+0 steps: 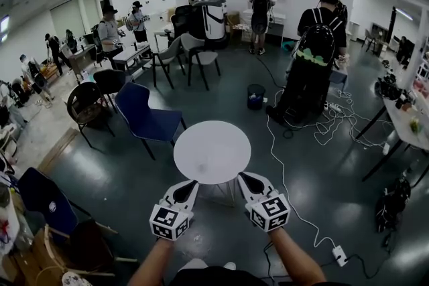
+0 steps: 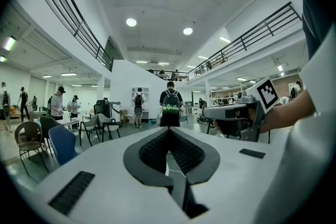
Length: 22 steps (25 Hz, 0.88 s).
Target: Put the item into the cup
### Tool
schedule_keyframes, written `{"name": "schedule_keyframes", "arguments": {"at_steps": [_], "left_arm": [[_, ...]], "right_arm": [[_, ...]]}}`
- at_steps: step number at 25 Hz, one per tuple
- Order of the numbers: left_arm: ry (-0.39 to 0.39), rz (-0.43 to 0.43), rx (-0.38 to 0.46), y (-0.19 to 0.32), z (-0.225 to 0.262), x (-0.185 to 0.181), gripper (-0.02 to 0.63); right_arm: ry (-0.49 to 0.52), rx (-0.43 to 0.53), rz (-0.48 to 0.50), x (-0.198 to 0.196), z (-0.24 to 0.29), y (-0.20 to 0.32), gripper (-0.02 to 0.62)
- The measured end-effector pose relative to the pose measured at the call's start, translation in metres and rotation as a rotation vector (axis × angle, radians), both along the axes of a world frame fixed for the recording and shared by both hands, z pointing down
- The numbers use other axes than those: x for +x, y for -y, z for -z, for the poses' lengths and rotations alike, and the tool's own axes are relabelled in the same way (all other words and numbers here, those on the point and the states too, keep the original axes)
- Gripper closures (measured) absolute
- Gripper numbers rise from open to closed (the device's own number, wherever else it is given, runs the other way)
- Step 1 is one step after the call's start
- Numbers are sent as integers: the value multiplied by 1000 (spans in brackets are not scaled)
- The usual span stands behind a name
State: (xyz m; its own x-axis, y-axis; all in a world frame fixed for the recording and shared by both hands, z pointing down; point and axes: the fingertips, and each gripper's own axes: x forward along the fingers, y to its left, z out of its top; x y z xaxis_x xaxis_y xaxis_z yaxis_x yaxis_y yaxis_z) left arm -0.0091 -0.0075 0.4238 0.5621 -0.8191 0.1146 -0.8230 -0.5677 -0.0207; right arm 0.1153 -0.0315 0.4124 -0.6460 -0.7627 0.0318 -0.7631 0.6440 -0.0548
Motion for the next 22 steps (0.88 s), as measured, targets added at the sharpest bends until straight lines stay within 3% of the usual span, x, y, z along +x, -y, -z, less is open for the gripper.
{"name": "schedule_keyframes", "arguments": {"at_steps": [16, 22], "left_arm": [[10, -20, 5, -14, 5, -33, 589], [-29, -40, -15, -21, 9, -49, 589]], "right_arm": [[-14, -5, 8, -37, 6, -11, 578], [-61, -1, 11, -54, 8, -17, 578]]}}
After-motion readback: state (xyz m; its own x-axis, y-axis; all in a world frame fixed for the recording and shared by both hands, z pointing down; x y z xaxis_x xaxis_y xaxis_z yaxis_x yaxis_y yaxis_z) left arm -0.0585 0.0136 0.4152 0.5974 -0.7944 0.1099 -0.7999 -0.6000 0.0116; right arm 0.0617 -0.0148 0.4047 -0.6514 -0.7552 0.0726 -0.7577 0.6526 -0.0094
